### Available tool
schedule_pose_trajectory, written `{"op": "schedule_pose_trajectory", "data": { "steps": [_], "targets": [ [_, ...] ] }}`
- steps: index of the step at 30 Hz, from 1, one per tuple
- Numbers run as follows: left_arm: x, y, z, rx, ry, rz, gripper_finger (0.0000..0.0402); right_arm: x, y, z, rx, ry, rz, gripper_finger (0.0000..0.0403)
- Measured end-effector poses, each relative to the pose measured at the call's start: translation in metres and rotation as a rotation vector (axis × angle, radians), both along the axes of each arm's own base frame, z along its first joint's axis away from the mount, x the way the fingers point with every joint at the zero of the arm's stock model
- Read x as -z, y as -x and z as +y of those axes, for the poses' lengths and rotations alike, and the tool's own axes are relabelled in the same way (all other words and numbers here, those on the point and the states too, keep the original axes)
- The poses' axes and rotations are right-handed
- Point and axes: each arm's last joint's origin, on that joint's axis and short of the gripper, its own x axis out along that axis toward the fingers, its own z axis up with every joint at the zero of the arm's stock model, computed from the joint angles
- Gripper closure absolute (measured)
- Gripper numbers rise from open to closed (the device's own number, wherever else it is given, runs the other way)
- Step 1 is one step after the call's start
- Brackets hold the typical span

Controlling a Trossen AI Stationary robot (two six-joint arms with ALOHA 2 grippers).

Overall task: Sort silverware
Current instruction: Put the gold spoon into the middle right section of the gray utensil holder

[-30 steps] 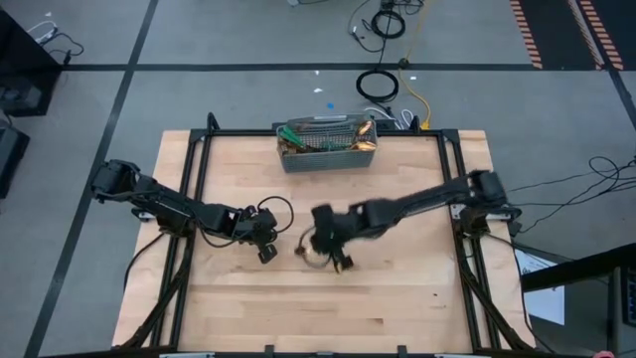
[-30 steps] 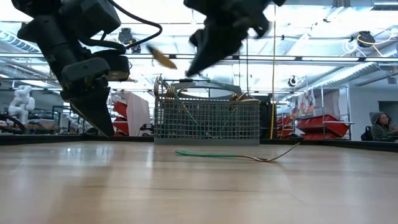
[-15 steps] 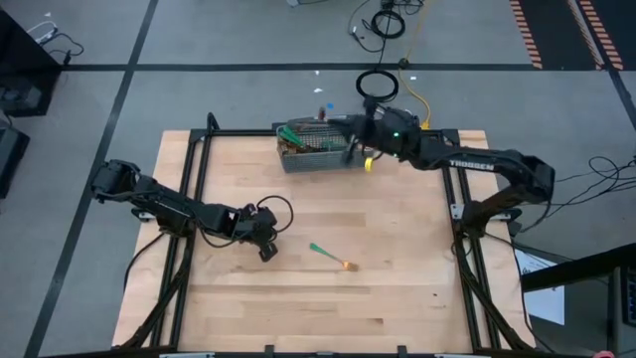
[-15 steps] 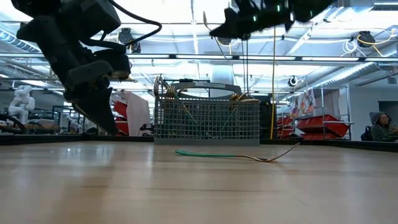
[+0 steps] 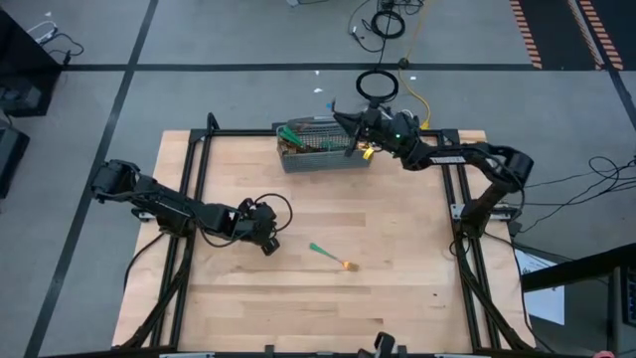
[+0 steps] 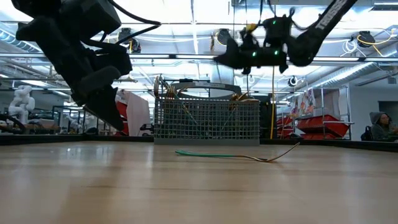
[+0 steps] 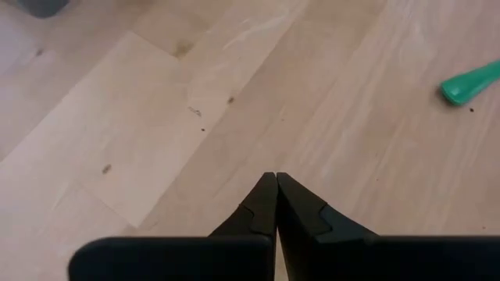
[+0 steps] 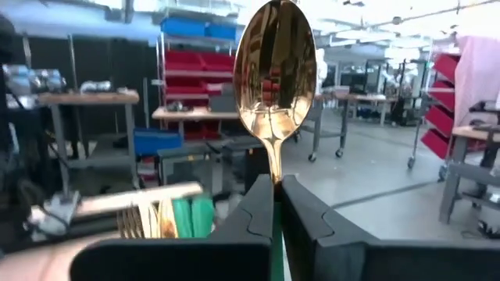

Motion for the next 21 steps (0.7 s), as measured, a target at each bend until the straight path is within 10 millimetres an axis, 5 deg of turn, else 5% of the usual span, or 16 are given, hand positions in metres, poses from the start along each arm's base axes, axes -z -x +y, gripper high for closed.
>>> {"op": "schedule_pose_trajectory", "data": {
  "steps": [10,21],
  "targets": [
    [0.000,0.000,0.000,-0.002,-0.004,0.004,0.0393,0.049,-0.004,-0.028,-0.004,-0.117,0.013,0.0403],
    [0.002,0.004,0.001,-0.002,-0.015,0.051,0.0393,0.037,-0.001,-0.026,-0.017,-0.152,-0.004,0.0352]
  ]
}}
